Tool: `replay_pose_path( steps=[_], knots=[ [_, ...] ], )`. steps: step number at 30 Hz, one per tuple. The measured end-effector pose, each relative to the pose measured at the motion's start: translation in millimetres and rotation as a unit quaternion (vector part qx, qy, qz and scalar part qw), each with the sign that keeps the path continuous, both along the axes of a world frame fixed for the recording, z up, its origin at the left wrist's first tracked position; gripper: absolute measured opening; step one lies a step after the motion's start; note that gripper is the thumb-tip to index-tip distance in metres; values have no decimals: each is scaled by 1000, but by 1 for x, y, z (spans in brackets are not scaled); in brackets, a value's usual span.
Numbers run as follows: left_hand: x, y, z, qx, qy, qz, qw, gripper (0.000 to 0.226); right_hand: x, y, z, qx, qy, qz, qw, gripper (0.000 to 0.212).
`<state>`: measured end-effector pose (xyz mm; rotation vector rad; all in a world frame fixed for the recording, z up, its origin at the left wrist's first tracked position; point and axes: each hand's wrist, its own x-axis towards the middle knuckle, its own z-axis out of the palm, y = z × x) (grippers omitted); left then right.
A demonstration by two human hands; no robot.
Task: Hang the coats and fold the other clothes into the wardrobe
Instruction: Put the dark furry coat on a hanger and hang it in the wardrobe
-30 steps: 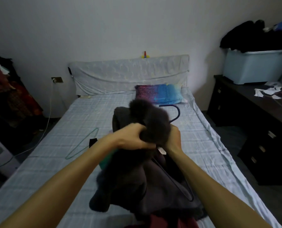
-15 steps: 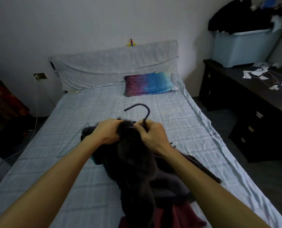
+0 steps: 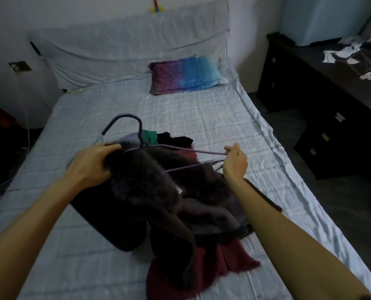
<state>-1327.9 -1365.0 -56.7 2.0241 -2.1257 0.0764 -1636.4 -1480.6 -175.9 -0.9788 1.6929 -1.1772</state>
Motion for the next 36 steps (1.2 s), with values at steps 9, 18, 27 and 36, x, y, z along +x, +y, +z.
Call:
replay_pose_path(
  steps=[9,18,27,36],
  knots=[
    [11,-6,4,-46,75,-38,995,68,65,-2,-88,99,223,342,907,72],
    [-15,-29,16,-39,80,-109,990,52,100,-27,-123,100,355,337,866,94],
    [-8,-34,26,-33,34,-111,993,52,52,-53,-85,70,267,220,936,32],
    [-2,-33,42,-63,-24,-46,997,51,-4,-68,48,-72,296,204,931,42]
  ],
)
